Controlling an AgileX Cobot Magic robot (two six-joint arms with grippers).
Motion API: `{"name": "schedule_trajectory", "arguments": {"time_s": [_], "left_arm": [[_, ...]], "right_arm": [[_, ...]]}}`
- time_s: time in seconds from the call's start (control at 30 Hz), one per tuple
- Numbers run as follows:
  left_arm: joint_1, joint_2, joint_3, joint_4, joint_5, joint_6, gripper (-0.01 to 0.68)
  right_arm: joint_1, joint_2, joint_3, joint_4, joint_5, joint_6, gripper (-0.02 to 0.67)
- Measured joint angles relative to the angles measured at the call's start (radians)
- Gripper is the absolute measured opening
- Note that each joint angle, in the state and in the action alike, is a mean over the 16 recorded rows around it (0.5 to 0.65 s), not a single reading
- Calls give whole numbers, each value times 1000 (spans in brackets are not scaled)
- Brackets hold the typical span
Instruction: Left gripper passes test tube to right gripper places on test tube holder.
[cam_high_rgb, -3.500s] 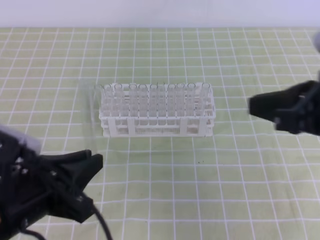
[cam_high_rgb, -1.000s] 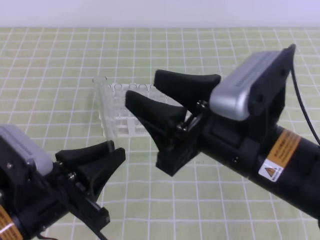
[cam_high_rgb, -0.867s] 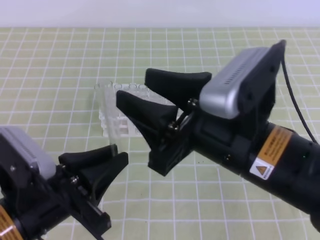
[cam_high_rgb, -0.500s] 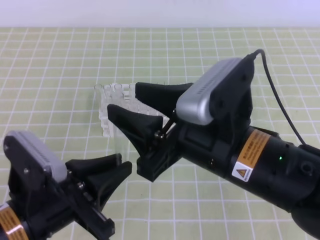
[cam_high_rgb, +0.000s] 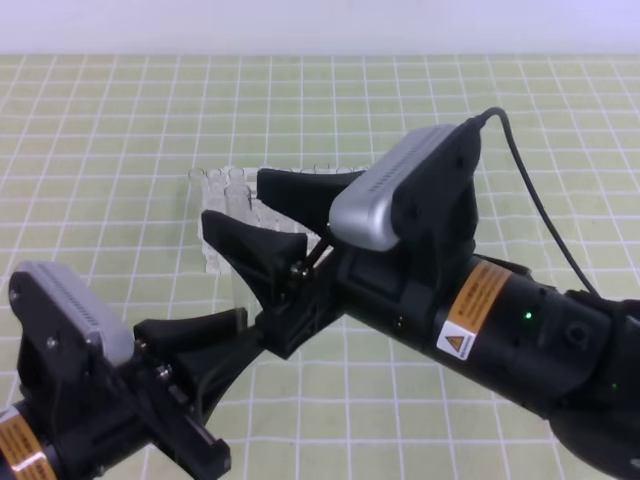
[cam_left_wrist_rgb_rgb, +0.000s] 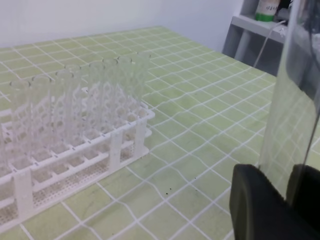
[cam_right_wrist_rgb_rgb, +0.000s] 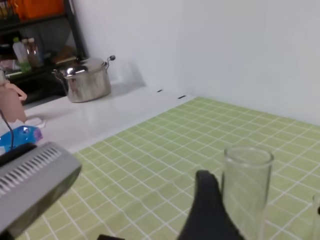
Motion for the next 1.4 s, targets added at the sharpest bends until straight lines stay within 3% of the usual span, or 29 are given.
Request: {"name": "schedule_trajectory", "arguments": {"time_s": [0.87,1.13,1.4], "left_arm": [[0,0,0,0,-9,-11,64],[0,0,0,1,-7,-11,70],[0,0,0,0,-8,-11,64]], "right_arm": [[0,57,-35,6,-56,35,405],[0,57,-35,4,-58,47,355],[1,57,-35,0,-60,48,249]]}}
